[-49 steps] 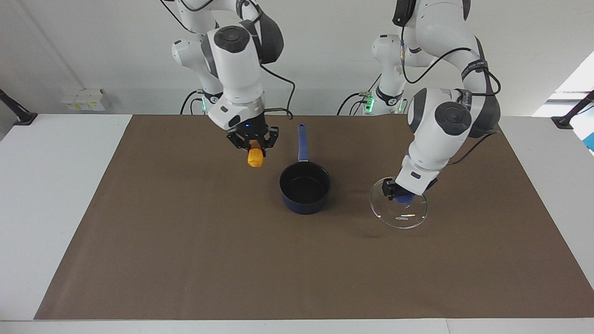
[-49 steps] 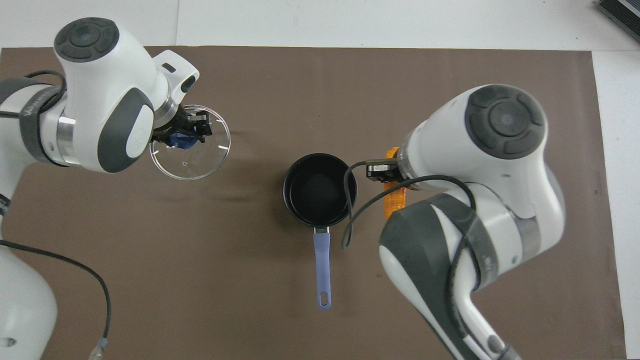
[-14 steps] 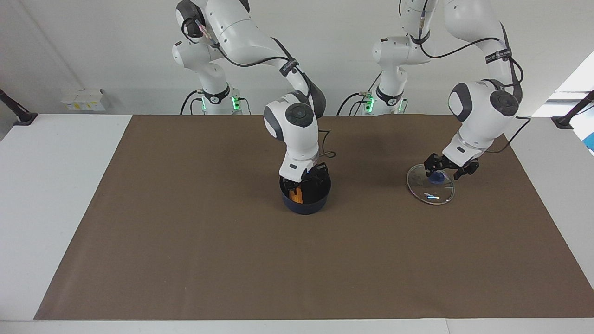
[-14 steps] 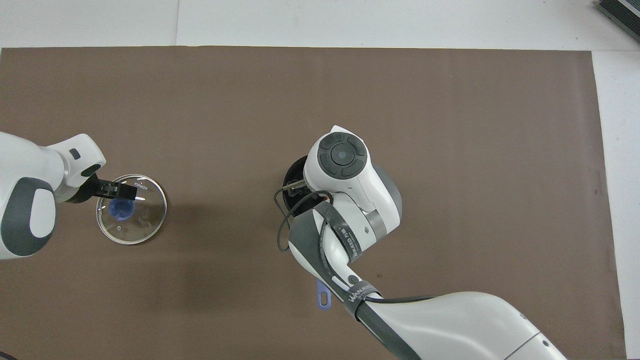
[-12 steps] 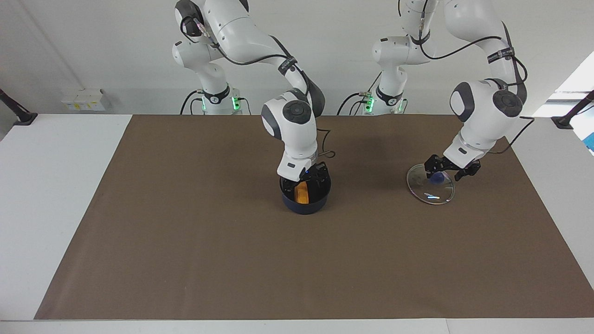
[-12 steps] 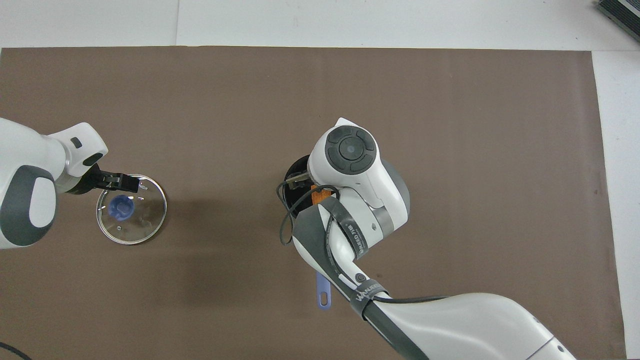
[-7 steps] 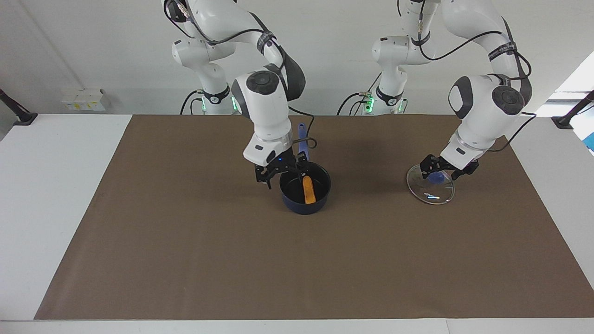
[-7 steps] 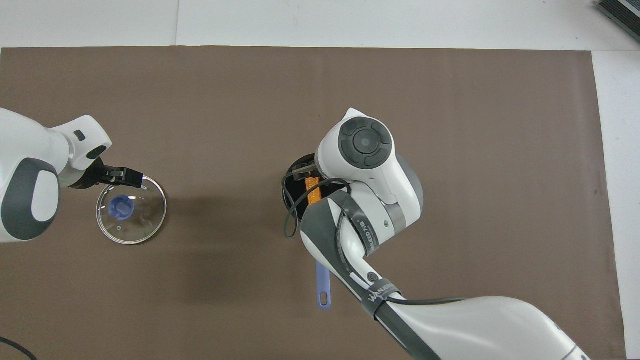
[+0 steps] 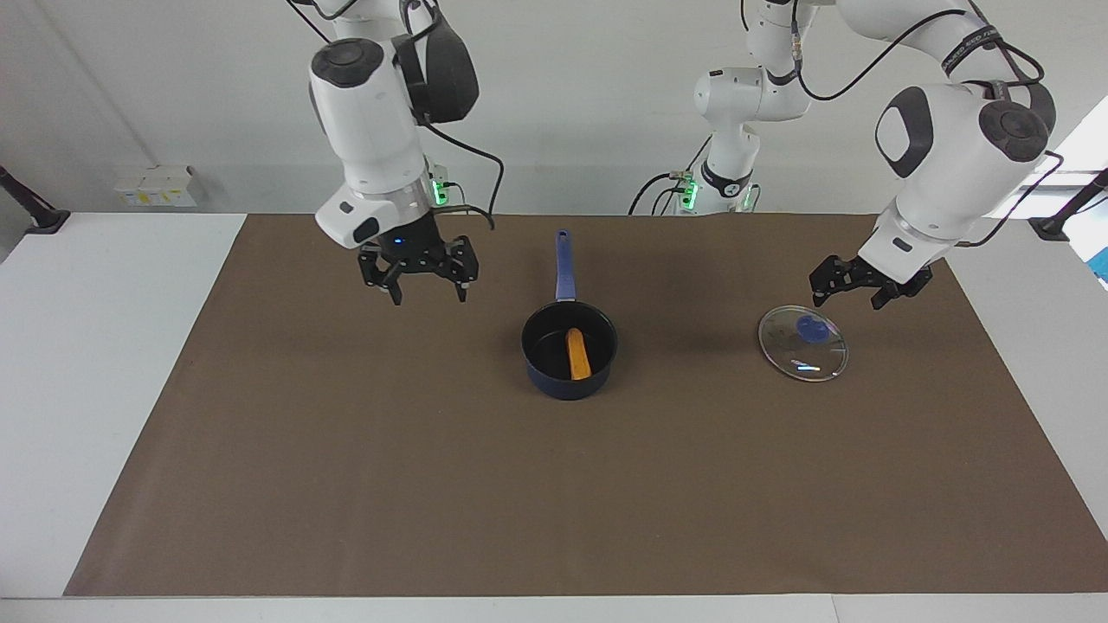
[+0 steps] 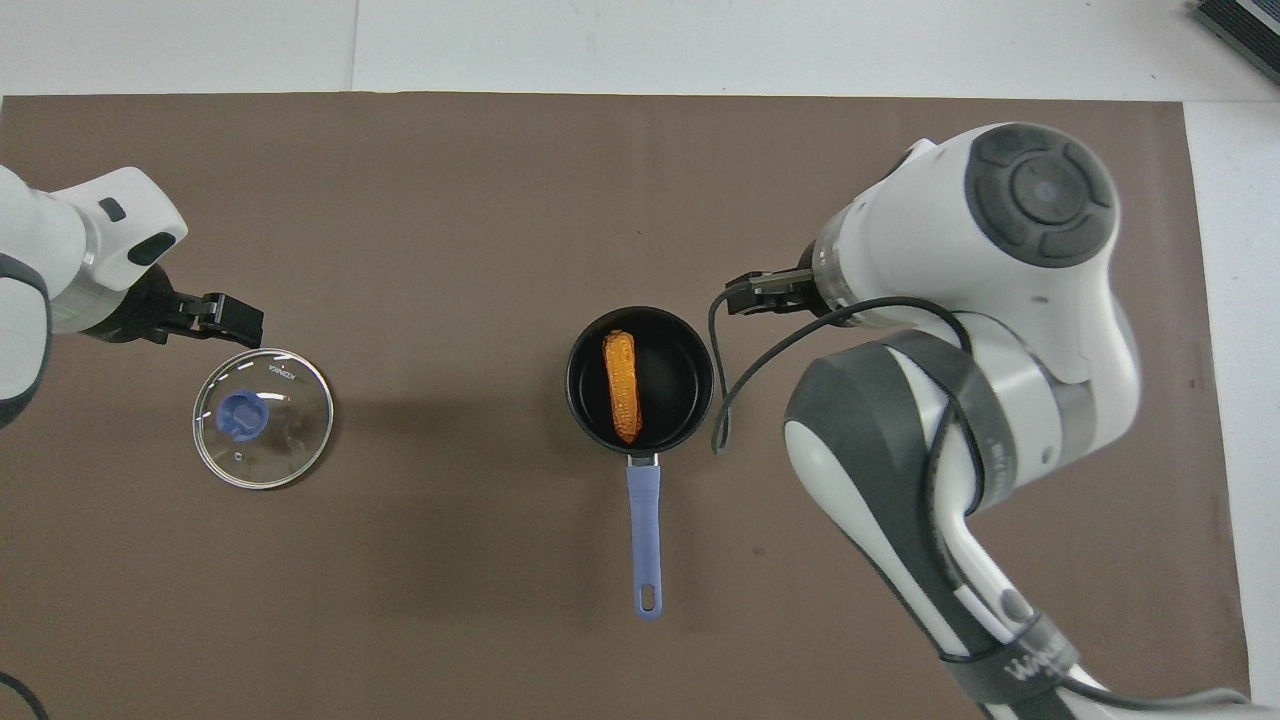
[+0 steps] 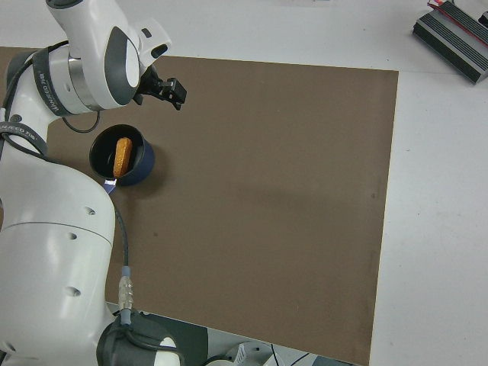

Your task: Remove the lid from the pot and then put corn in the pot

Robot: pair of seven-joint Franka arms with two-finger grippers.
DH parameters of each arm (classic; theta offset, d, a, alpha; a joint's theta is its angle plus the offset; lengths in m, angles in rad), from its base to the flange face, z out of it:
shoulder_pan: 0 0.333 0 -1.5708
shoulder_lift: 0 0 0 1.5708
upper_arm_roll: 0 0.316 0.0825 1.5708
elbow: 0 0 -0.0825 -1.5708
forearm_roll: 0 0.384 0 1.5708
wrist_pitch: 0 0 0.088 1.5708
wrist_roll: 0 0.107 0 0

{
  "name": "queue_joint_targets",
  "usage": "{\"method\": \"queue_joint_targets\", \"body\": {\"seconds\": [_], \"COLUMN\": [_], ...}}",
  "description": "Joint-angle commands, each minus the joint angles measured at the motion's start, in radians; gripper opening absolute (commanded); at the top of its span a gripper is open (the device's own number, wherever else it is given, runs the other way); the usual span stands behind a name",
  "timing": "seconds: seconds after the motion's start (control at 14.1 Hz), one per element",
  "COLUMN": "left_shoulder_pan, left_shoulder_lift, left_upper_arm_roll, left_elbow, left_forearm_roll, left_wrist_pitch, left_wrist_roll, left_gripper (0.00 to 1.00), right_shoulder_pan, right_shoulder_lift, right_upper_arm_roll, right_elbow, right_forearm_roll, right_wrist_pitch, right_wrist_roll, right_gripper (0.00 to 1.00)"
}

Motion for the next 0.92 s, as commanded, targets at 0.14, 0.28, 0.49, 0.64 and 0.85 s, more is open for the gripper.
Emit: {"method": "queue_joint_targets", "body": {"seconds": [0.14, 0.28, 0.49, 0.64, 0.85], "left_shoulder_pan": [0.006, 0.006, 0.006, 0.006, 0.008], "left_shoulder_lift": [-0.017, 0.003, 0.001, -0.014, -0.014], "left_upper_arm_roll": [0.006, 0.006, 0.006, 0.006, 0.007], "left_elbow": [0.084, 0.16, 0.178, 0.154, 0.154], "left_forearm_roll": [-0.002, -0.008, -0.008, -0.009, -0.009], "left_wrist_pitch": [-0.144, -0.233, -0.241, -0.229, -0.228], "left_wrist_roll": [-0.002, -0.005, -0.003, -0.003, -0.011], "left_gripper": [1.0, 1.0, 1.0, 1.0, 1.0], "right_shoulder_pan": [-0.104, -0.111, -0.112, -0.112, -0.11], "right_shoulder_lift": [-0.086, -0.119, -0.191, -0.228, -0.234], "right_upper_arm_roll": [0.002, -0.017, -0.06, -0.102, -0.153], "right_elbow": [0.078, 0.104, 0.108, 0.126, 0.118], "right_forearm_roll": [0.001, 0.001, 0.002, 0.001, -0.002], "right_wrist_pitch": [-0.221, -0.272, -0.332, -0.349, -0.388], "right_wrist_roll": [-0.026, -0.026, -0.027, -0.036, -0.251], "right_gripper": [1.0, 1.0, 1.0, 1.0, 1.0]}}
